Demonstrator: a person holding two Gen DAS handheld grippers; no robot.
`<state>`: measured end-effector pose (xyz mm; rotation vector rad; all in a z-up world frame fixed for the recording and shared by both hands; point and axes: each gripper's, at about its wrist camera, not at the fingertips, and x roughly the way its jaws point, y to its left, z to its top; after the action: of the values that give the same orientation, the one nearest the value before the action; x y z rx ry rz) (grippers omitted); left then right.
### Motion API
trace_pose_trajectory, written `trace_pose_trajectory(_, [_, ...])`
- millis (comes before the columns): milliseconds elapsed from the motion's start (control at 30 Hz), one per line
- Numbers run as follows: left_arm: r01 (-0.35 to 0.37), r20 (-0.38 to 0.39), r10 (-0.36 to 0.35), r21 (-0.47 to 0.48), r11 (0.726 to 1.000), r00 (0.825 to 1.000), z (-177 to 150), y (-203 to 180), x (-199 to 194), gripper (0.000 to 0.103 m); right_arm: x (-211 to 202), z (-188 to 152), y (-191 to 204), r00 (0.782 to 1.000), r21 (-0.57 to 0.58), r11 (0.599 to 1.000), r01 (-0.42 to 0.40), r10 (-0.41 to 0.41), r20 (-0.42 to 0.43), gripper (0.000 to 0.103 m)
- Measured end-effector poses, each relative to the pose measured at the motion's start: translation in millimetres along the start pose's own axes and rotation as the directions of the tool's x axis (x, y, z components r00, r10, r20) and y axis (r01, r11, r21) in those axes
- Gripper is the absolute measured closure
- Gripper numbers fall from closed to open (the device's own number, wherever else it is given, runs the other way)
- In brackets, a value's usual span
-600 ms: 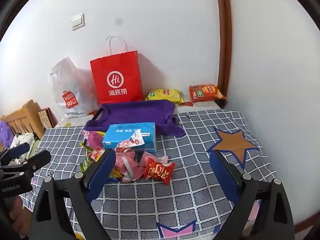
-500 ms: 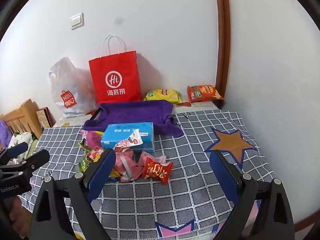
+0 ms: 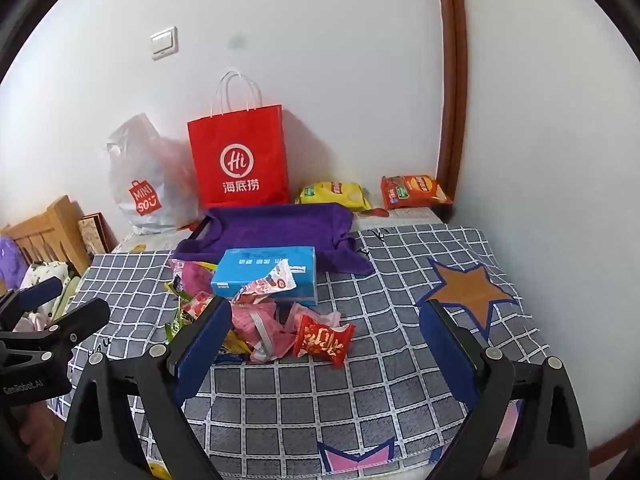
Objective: Organize snacks
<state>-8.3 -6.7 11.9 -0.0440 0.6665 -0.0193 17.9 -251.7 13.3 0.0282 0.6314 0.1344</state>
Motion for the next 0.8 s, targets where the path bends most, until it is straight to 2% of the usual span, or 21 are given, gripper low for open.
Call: trace_pose_trajectory(800, [0.003, 0.013, -0.003, -0.009, 1.0, 1.0, -3.5, -2.0, -2.1, 0.001, -6.1, -0.2, 2.6, 1.0, -0.002, 1.0, 0.006, -0.006, 0.019, 0.008])
